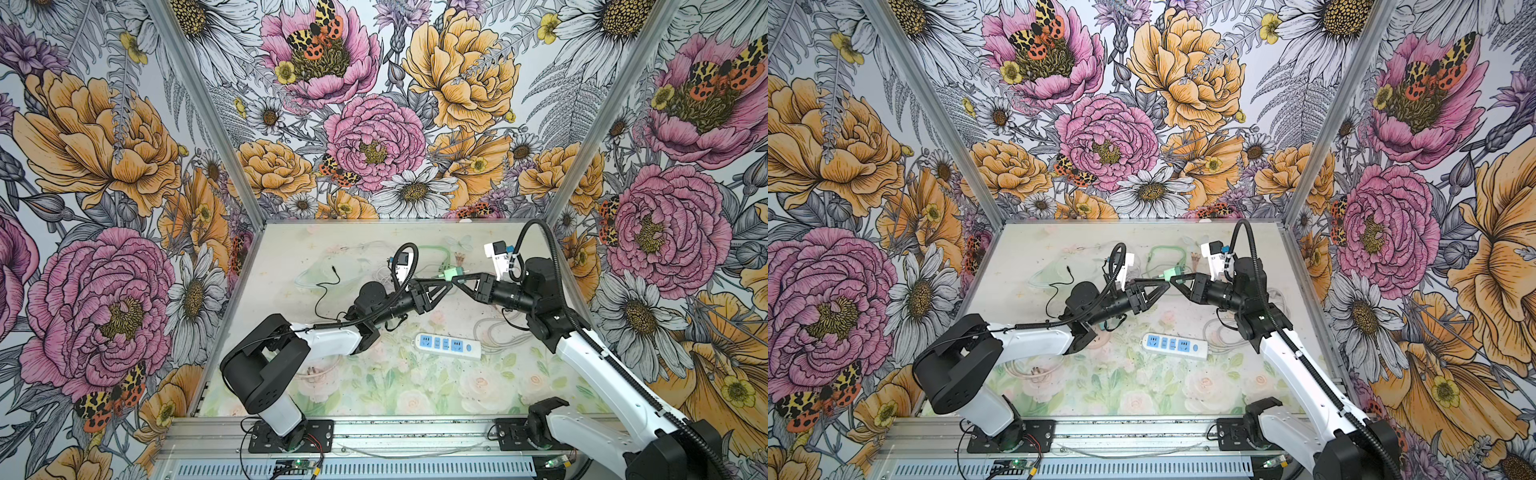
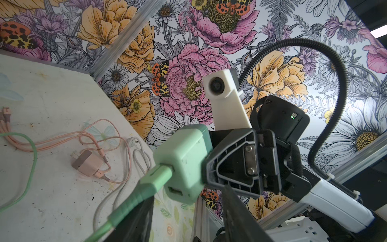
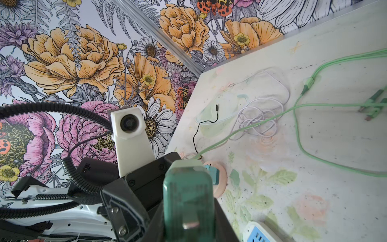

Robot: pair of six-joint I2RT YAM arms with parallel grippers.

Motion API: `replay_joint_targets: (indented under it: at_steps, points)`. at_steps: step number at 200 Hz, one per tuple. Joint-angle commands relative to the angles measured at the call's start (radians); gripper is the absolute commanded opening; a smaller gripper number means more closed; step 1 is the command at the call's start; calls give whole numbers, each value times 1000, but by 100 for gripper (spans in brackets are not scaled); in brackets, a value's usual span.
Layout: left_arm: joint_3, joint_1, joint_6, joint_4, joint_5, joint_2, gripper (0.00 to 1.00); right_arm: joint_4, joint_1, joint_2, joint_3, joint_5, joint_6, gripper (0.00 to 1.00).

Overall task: Insert plugs into power strip
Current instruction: Insert the plug into the socket.

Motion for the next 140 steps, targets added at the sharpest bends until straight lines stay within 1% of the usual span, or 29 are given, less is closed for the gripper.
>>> replay_joint_targets:
  at_steps: [1,36,66,80,108,140]
  points:
    - [24,2,-14,58,-13,14,54,-5,9,-29,49,-6,-15,0]
    - [35,6,-64,130,-12,38,54,-4,18,-44,35,7,-14,0]
    - [40,17,-177,308,-21,115,53,-3,37,-50,26,11,-15,0]
    - [42,21,-208,358,-36,149,52,-4,43,-57,23,17,-16,0]
    - [31,14,-195,367,-73,162,51,-4,45,-71,20,18,-24,0]
    - [25,14,-189,379,-81,146,51,-5,46,-66,15,18,-25,0]
